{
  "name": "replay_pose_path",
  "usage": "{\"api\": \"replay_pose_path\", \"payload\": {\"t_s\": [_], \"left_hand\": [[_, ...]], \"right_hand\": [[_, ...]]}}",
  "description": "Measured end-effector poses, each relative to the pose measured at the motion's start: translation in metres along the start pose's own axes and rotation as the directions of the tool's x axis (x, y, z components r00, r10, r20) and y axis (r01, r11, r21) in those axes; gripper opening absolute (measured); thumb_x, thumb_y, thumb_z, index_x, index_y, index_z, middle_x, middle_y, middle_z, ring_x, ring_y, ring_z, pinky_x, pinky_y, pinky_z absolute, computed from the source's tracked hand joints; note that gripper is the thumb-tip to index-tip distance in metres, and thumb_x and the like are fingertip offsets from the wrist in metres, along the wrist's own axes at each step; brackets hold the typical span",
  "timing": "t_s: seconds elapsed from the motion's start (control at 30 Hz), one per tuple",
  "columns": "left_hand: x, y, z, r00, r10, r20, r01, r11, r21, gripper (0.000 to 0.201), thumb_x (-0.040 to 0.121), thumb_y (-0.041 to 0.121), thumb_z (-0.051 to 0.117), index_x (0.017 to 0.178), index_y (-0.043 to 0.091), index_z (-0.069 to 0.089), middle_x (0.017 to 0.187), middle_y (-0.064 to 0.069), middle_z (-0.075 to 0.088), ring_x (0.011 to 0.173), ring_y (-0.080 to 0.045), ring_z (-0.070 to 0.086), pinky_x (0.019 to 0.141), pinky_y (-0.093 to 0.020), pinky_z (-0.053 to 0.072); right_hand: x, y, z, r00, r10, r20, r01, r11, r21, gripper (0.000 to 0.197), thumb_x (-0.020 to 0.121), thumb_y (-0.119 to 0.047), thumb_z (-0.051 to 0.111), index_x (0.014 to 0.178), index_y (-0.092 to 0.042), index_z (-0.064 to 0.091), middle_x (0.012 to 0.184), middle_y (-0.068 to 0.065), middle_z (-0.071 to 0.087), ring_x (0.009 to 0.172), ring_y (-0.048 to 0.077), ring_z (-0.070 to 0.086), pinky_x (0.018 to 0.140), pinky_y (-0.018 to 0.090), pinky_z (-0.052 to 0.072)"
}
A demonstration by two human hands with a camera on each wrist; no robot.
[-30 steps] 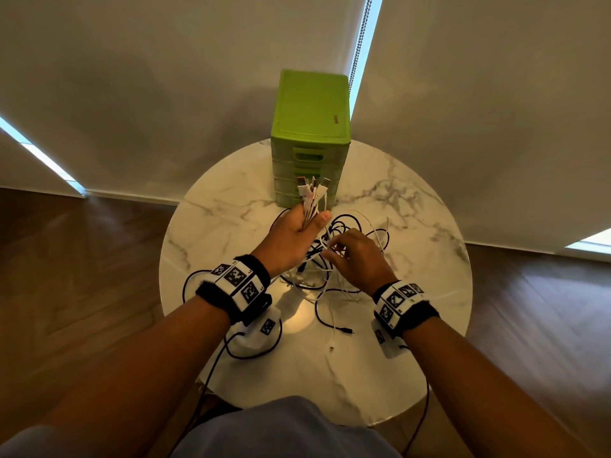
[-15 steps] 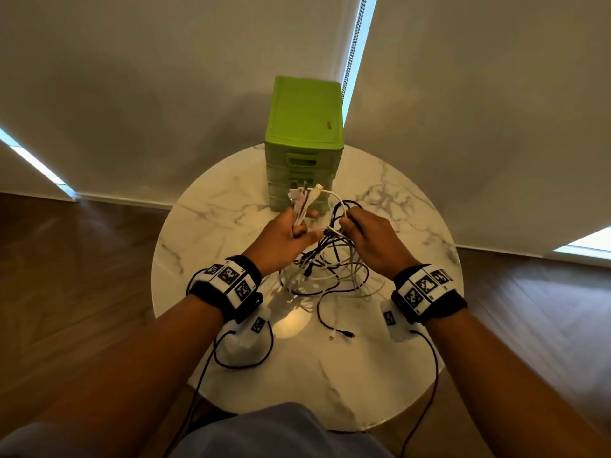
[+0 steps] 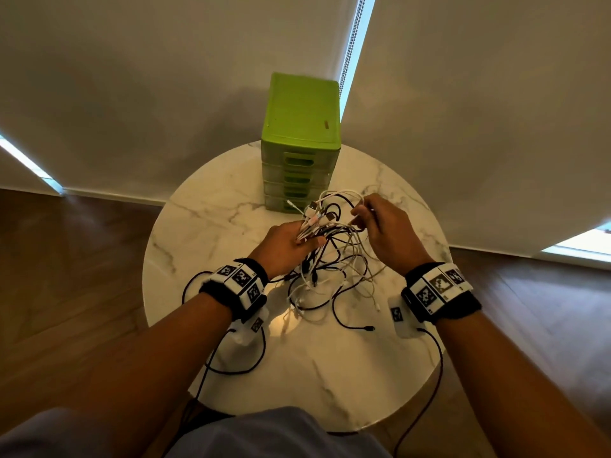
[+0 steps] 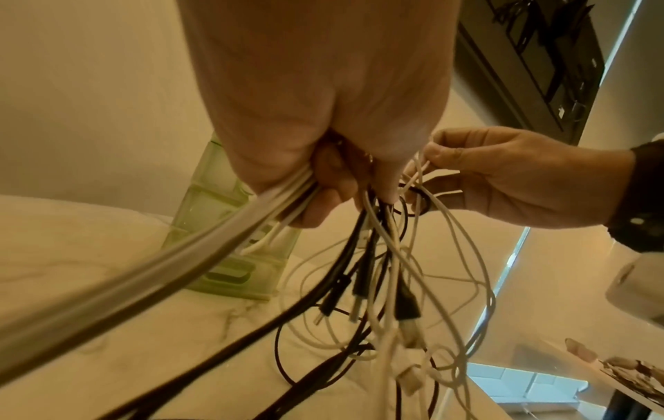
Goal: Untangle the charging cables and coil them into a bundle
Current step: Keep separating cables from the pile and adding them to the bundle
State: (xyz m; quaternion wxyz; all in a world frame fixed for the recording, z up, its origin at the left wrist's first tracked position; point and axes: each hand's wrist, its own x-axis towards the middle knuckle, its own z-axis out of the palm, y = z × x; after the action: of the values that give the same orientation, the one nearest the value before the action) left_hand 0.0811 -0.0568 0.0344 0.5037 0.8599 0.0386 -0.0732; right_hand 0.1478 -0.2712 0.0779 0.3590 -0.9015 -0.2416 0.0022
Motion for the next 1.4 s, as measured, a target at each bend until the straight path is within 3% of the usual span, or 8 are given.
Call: {"api": "replay_pose_path", "payload": {"t_s": [0.2,0.27,0.43,0.67,0.77,0.97,1.17,1.4], "left_hand": [[0.001,-0.002,-0.009,1.0,-0.008,0.007,0.008,0.999,0.053,0.016,0.095,0.04,0.067,0.082,0.031,0.062,0.075,0.009,0.063,0.074,-0.015,0.058,0.063,-0.023,0.04],[0.002,0.001,-0.009,1.0,-0.001,-0.015,0.001,0.999,0.05,0.008,0.096,0.038,0.067,0.092,0.031,0.067,0.081,0.009,0.065,0.079,-0.013,0.059,0.065,-0.016,0.04],[0.0,0.01,-0.008,0.984,0.025,-0.176,-0.054,0.986,-0.16,0.043,0.089,0.04,0.075,0.128,0.026,0.064,0.107,0.014,0.069,0.102,-0.003,0.065,0.087,-0.015,0.048],[0.004,0.016,0.014,0.979,0.192,-0.066,-0.197,0.977,-0.084,0.032,0.091,0.029,0.075,0.121,0.02,0.069,0.099,0.01,0.07,0.087,0.017,0.061,0.078,-0.007,0.044],[0.002,0.012,0.017,0.951,0.303,-0.06,-0.303,0.953,0.015,0.03,0.092,0.034,0.072,0.118,0.019,0.069,0.099,0.007,0.072,0.085,0.003,0.064,0.077,-0.013,0.047],[0.0,0.003,0.015,0.88,0.467,-0.087,-0.443,0.872,0.206,0.033,0.094,0.035,0.06,0.109,0.008,0.07,0.095,-0.007,0.073,0.08,-0.02,0.066,0.072,-0.032,0.053],[0.008,0.012,-0.004,0.925,0.3,-0.232,-0.286,0.954,0.091,0.023,0.099,0.029,0.062,0.115,0.015,0.073,0.066,0.01,0.06,0.059,0.001,0.056,0.058,-0.007,0.037],[0.011,0.012,-0.01,0.957,0.128,-0.259,-0.132,0.991,0.003,0.021,0.099,0.039,0.061,0.096,0.02,0.07,0.069,0.007,0.059,0.061,-0.001,0.053,0.057,-0.013,0.037]], "right_hand": [[0.008,0.005,-0.006,0.974,0.186,-0.133,-0.156,0.966,0.209,0.014,0.107,-0.02,0.042,0.099,-0.014,0.052,0.103,0.008,0.067,0.076,0.015,0.073,0.066,0.031,0.063],[0.01,0.004,-0.008,0.969,0.185,-0.165,-0.149,0.966,0.213,0.015,0.108,-0.019,0.042,0.099,-0.012,0.052,0.101,0.006,0.069,0.074,0.012,0.072,0.063,0.027,0.06],[0.004,-0.004,-0.004,0.998,0.054,-0.032,-0.048,0.983,0.175,0.017,0.108,-0.02,0.041,0.1,-0.01,0.052,0.092,-0.004,0.072,0.081,0.005,0.068,0.07,0.016,0.05],[0.002,-0.019,0.003,0.999,0.012,0.042,-0.022,0.967,0.255,0.015,0.108,-0.021,0.042,0.098,-0.014,0.051,0.077,-0.007,0.062,0.072,0.018,0.062,0.068,0.038,0.054],[0.002,-0.02,-0.002,0.994,0.101,0.046,-0.111,0.915,0.387,0.015,0.108,-0.017,0.04,0.102,-0.006,0.049,0.081,0.001,0.061,0.073,0.012,0.064,0.071,0.03,0.057],[0.0,-0.026,-0.009,0.978,0.176,0.114,-0.209,0.846,0.491,0.018,0.109,-0.019,0.038,0.107,-0.003,0.044,0.082,0.01,0.058,0.072,0.025,0.072,0.069,0.04,0.061],[0.003,-0.023,-0.018,0.989,0.148,0.026,-0.144,0.89,0.433,0.019,0.109,-0.022,0.038,0.103,-0.006,0.045,0.072,0.002,0.054,0.069,0.025,0.071,0.075,0.055,0.06],[0.003,-0.023,-0.031,0.991,0.135,-0.021,-0.12,0.933,0.34,0.016,0.108,-0.023,0.039,0.103,-0.01,0.047,0.071,0.0,0.055,0.067,0.021,0.072,0.076,0.058,0.058]]}}
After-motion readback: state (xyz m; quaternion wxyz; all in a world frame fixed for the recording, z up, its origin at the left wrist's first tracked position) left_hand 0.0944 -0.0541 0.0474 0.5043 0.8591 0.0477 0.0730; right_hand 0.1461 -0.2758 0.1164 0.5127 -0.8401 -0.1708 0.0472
